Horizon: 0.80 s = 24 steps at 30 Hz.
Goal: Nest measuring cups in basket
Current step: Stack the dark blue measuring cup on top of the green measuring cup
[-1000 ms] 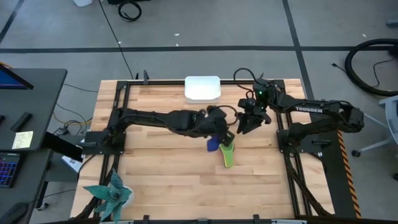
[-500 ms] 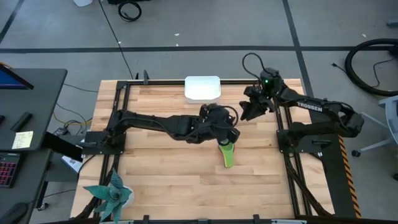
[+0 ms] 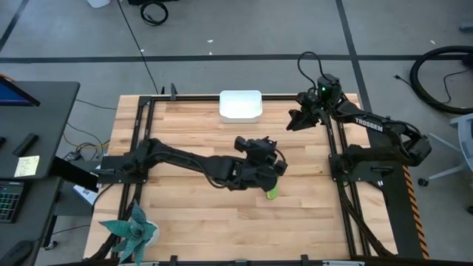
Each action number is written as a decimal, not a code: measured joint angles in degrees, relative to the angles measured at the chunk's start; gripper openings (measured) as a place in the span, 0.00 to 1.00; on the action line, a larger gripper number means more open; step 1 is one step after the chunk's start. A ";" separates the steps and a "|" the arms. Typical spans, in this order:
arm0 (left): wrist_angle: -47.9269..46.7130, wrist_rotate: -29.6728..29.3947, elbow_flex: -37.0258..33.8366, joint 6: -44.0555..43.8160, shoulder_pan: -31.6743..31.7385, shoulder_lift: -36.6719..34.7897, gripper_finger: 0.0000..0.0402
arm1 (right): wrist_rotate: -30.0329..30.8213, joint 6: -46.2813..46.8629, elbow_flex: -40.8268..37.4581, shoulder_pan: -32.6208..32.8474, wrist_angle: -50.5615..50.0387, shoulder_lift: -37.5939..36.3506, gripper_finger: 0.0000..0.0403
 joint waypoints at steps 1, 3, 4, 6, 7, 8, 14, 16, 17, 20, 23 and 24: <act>0.57 -1.00 0.00 -0.04 -0.11 0.82 0.33 | 0.00 0.05 0.00 -0.36 0.66 0.00 0.44; 0.52 -3.10 0.00 -0.02 -0.17 2.49 0.33 | 0.00 0.58 0.00 -1.07 2.27 0.00 0.44; 0.72 -4.25 0.00 -0.09 -0.17 3.33 0.33 | 0.00 0.90 0.00 -1.44 3.16 0.00 0.44; 1.08 -6.26 -0.04 -0.09 -0.12 4.65 0.33 | 0.00 1.70 0.00 -1.99 5.13 0.00 0.44; 1.79 -6.92 -0.04 -0.10 -0.01 5.32 0.33 | 0.02 1.95 0.00 -2.17 5.86 0.00 0.44; 2.14 -7.50 -0.04 -0.01 0.07 5.80 0.33 | 0.01 2.06 0.00 -2.39 6.52 0.00 0.44; 4.65 -8.60 -0.04 0.31 0.78 9.91 0.33 | 1.35 1.96 0.00 -2.60 8.22 0.00 0.44; 5.63 -8.52 -0.04 0.36 0.96 10.92 0.33 | 2.14 1.94 0.00 -2.60 8.27 0.00 0.44; 6.51 -8.29 -0.04 0.43 0.98 11.39 0.33 | 2.56 1.94 0.00 -2.62 8.27 0.00 0.44; 7.26 -7.98 -0.04 0.55 0.98 12.78 0.33 | 3.90 3.81 0.00 -2.57 8.23 0.00 0.44; 8.14 -7.34 -0.04 0.55 0.98 12.94 0.33 | 6.33 4.53 0.00 -1.88 8.15 0.00 0.44; 8.20 -7.38 -0.02 0.55 0.99 12.89 0.33 | 7.03 4.53 0.00 -1.53 8.10 0.02 0.44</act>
